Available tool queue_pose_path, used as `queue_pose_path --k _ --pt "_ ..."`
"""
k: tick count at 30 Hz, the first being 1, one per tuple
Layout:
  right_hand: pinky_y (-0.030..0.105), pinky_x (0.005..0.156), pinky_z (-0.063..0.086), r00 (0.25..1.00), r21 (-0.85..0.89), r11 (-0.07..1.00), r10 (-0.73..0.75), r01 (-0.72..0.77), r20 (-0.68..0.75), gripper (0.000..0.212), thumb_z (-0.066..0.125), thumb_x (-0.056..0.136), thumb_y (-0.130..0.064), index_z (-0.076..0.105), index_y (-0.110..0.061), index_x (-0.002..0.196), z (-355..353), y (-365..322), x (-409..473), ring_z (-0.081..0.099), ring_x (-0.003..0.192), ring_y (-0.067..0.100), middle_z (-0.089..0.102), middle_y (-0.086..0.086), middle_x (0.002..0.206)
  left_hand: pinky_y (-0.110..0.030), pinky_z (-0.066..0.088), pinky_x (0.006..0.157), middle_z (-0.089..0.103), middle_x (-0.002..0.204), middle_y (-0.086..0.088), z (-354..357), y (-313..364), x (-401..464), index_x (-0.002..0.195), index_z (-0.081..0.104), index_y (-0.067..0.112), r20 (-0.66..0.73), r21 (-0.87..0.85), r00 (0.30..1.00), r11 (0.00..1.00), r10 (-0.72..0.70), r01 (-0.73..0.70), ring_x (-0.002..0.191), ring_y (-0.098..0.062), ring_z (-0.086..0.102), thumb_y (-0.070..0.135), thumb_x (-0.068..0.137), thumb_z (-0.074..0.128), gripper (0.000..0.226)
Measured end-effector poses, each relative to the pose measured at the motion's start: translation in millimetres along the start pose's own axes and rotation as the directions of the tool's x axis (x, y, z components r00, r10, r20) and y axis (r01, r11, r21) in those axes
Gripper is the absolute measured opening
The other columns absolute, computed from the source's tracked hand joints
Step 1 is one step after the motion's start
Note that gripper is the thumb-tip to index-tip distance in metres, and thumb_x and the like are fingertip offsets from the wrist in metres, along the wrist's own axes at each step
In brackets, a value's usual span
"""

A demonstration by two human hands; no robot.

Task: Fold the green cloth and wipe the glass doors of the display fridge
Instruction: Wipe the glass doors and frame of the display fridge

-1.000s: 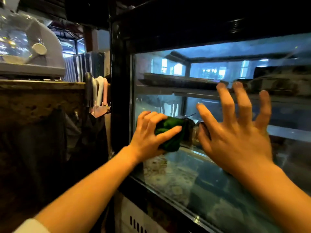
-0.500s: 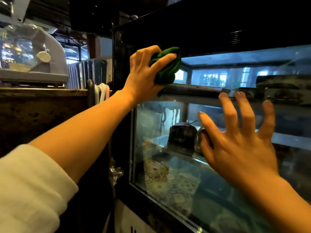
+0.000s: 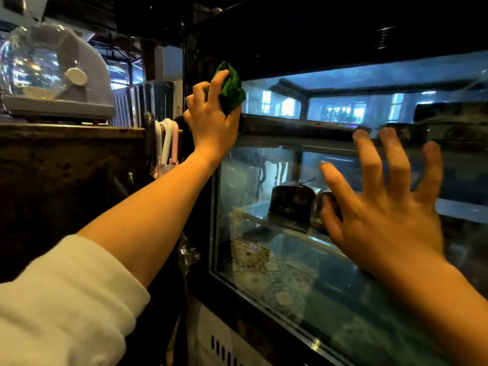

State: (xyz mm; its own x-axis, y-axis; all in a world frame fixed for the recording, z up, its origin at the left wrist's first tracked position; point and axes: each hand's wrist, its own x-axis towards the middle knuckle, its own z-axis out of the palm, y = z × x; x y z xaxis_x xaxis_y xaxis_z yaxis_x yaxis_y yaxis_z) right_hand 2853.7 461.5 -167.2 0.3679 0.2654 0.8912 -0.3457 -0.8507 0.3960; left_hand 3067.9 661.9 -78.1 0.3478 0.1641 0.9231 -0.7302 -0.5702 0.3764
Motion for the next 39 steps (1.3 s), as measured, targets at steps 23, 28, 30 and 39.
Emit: queue_pose_path --k 23,28,30,39 --pt "0.070 0.113 0.004 1.000 0.045 0.999 0.005 -0.005 0.005 0.044 0.036 0.098 -0.040 0.047 -0.022 0.136 2 -2 -3 0.014 0.145 0.043 0.025 0.024 0.155 -0.059 0.041 0.095 0.046 0.124 -0.024 2 -49 -308 0.140 0.050 0.016 0.189 -0.032 0.851 0.863 -0.490 0.504 0.113 -0.045 0.046 0.027 0.080 0.060 0.062" --pt "0.069 0.113 0.001 1.000 0.045 0.999 -0.004 0.003 0.014 0.044 0.038 0.097 -0.040 0.047 -0.021 0.136 1 0 -2 0.012 0.145 0.042 0.025 0.024 0.156 -0.055 0.036 0.102 0.041 0.131 -0.016 7 -40 -309 0.143 0.046 0.020 0.168 -0.014 0.767 0.776 -0.620 0.631 0.117 -0.039 0.043 0.012 0.087 0.069 0.062" --pt "0.070 0.113 0.003 1.000 0.053 0.999 0.003 -0.002 -0.002 0.043 0.040 0.097 -0.038 0.048 -0.020 0.136 1 0 -4 0.014 0.145 0.043 0.027 0.025 0.155 -0.051 0.034 0.101 0.040 0.134 -0.012 8 -33 -297 0.143 0.045 0.026 0.121 -0.027 0.737 0.740 -0.665 0.672 0.116 -0.036 0.042 0.015 0.088 0.069 0.061" --pt "0.066 0.115 0.001 1.000 0.035 0.999 0.001 -0.001 -0.010 0.046 0.045 0.094 -0.040 0.051 -0.022 0.136 -1 -1 -1 0.018 0.145 0.045 0.029 0.024 0.155 -0.051 0.029 0.103 0.040 0.136 -0.011 10 20 -99 0.136 0.039 0.043 0.015 -0.199 0.728 0.712 -0.685 0.674 0.125 -0.035 0.037 0.057 0.095 0.046 0.043"
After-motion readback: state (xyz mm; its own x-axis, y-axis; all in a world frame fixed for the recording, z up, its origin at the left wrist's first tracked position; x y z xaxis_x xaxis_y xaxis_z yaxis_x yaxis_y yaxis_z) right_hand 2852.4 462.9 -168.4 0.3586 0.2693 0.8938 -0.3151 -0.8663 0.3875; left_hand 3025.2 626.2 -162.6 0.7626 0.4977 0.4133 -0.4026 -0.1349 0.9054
